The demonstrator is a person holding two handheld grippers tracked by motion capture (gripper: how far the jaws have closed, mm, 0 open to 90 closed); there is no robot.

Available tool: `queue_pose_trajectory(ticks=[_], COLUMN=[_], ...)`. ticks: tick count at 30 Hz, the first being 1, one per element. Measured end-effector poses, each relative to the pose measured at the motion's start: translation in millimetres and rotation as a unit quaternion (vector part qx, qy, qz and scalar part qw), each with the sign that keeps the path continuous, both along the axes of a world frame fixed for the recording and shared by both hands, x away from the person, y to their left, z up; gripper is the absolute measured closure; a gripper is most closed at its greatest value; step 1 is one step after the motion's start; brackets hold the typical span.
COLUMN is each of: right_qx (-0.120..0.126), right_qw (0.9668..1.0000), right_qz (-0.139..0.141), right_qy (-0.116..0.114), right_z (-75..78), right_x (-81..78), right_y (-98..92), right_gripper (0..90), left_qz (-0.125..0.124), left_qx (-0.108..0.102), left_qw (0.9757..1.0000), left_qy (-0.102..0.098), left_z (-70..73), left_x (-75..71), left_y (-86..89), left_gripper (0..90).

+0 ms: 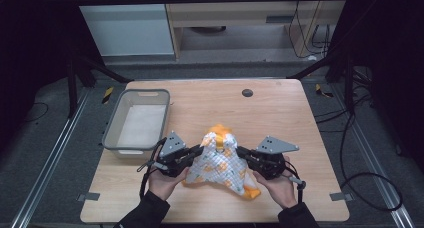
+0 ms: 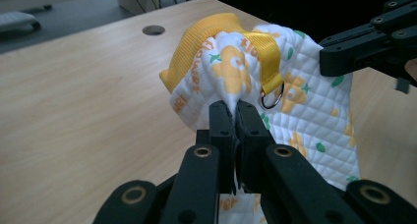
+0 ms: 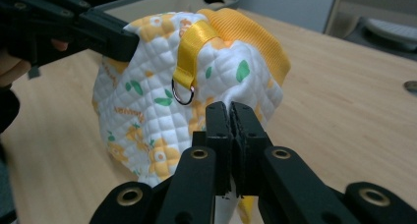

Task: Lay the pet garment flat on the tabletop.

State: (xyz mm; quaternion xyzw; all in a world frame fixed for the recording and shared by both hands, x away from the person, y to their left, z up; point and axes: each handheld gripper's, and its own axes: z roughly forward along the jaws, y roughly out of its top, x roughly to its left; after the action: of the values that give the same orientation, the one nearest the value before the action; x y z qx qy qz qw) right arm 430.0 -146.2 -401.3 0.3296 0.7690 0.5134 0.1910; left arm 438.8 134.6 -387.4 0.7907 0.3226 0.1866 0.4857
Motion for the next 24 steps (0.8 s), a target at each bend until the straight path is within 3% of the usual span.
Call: queue_pose_trajectory(ticks=[3,6,7,8,10,12,13,14,16,18,19,21,24], right_qx=[0.006,0.008,0.003,-0.001,-0.007,-0.024,-0.037,-0.048,-0.054,-0.061,-0.061,-0.062,-0.052], right_qw=[0.9994,0.9976,0.9967,0.9955,0.9925,0.9889,0.9875,0.9861,0.9853,0.9854,0.9854,0.9866,0.9899], right_qz=[-0.03,-0.062,-0.073,-0.085,-0.114,-0.141,-0.149,-0.155,-0.159,-0.155,-0.155,-0.148,-0.129], right_qy=[-0.015,-0.028,-0.036,-0.041,-0.044,-0.038,-0.035,-0.033,-0.031,-0.036,-0.036,-0.034,-0.029], right_z=[2.0,-0.7,-2.8,-5.7,-13.6,-23.6,-27.9,-30.9,-32.5,-31.1,-31.1,-27.9,-23.9], right_x=[12.3,27.8,33.1,38.9,52.1,65.3,70.7,74.1,75.9,72.1,72.1,65.5,49.9], right_y=[1.7,5.4,7.6,9.6,13.2,16.5,17.6,17.7,16.7,8.1,8.1,-1.4,-18.5], right_gripper=[86.6,86.3,86.2,86.0,84.4,78.9,77.0,74.5,72.1,67.3,67.3,63.0,55.3], left_qz=[0.01,0.042,0.042,0.061,0.085,0.108,0.108,0.117,0.119,0.126,0.126,0.125,0.118], left_qx=[0.006,-0.001,-0.001,-0.005,-0.006,-0.028,-0.028,-0.043,-0.043,-0.034,-0.034,-0.04,-0.027], left_qw=[0.9999,0.9989,0.9989,0.998,0.9962,0.9937,0.9937,0.9918,0.9915,0.9913,0.9913,0.9912,0.9926], left_qy=[-0.011,-0.021,-0.021,-0.017,-0.021,0.002,0.002,0.03,0.033,0.018,0.018,0.015,0.015], left_z=[2.1,0.9,0.9,-3.2,-9.5,-15.7,-15.7,-19.0,-19.6,-18.9,-18.9,-18.0,-18.9], left_x=[5.8,26.4,26.4,41.2,56.5,71.8,71.8,79.7,80.2,73.4,73.4,66.5,52.3], left_y=[-5.4,-13.2,-13.2,-16.1,-17.7,-14.8,-14.8,-7.4,-3.2,13.1,13.1,26.2,46.0], left_gripper=[87.3,87.0,86.6,86.2,83.1,66.6,61.5,58.6,50.4,45.2,43.7,42.0,37.6])
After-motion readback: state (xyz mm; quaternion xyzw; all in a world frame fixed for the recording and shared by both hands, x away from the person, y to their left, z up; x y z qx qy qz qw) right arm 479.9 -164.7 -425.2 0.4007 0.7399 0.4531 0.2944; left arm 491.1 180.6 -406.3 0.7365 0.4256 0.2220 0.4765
